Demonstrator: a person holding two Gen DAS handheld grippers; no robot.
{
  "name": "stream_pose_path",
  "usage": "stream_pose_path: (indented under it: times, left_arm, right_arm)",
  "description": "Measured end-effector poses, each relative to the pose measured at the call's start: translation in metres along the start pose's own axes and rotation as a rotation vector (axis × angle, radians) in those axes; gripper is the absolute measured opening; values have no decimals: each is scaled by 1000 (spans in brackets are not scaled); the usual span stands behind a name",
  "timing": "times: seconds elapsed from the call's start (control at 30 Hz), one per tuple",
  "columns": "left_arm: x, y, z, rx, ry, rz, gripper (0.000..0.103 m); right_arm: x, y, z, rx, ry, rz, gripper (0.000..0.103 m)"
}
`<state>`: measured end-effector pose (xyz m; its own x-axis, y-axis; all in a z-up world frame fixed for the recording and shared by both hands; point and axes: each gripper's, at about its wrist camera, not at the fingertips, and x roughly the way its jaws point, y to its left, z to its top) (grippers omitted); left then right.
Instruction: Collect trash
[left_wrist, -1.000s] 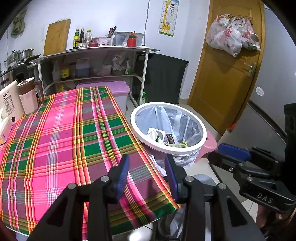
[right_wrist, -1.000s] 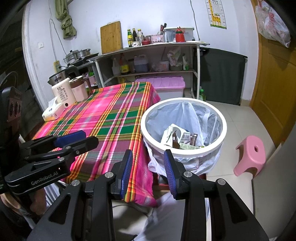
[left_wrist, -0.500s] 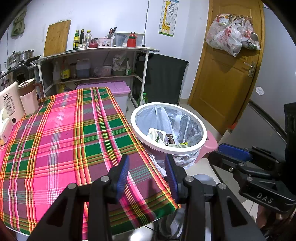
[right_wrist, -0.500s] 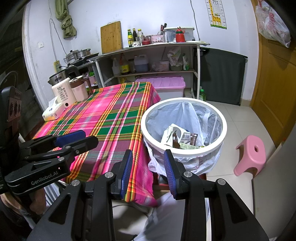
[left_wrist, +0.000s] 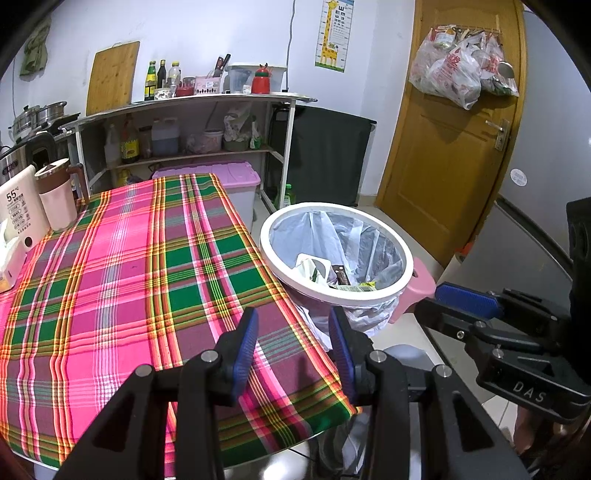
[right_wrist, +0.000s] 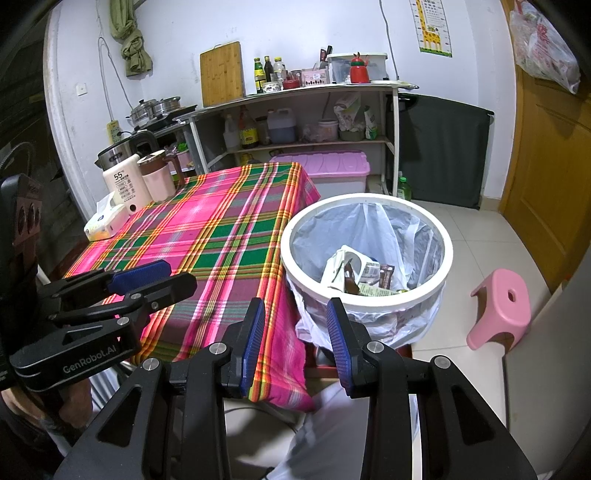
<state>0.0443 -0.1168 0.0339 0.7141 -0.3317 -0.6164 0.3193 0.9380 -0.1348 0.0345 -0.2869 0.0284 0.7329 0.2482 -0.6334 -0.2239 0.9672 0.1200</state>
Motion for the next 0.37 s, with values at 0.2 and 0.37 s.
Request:
stream_pose_path:
  times: [0.2, 0.37]
  left_arm:
    - [-1, -1, 0, 3, -1, -5, 41]
    - [-1, -1, 0, 3, -1, -5, 41]
  right_arm:
    - [1, -1, 0, 0, 2, 0, 36]
    - [1, -1, 0, -1, 1, 0, 36]
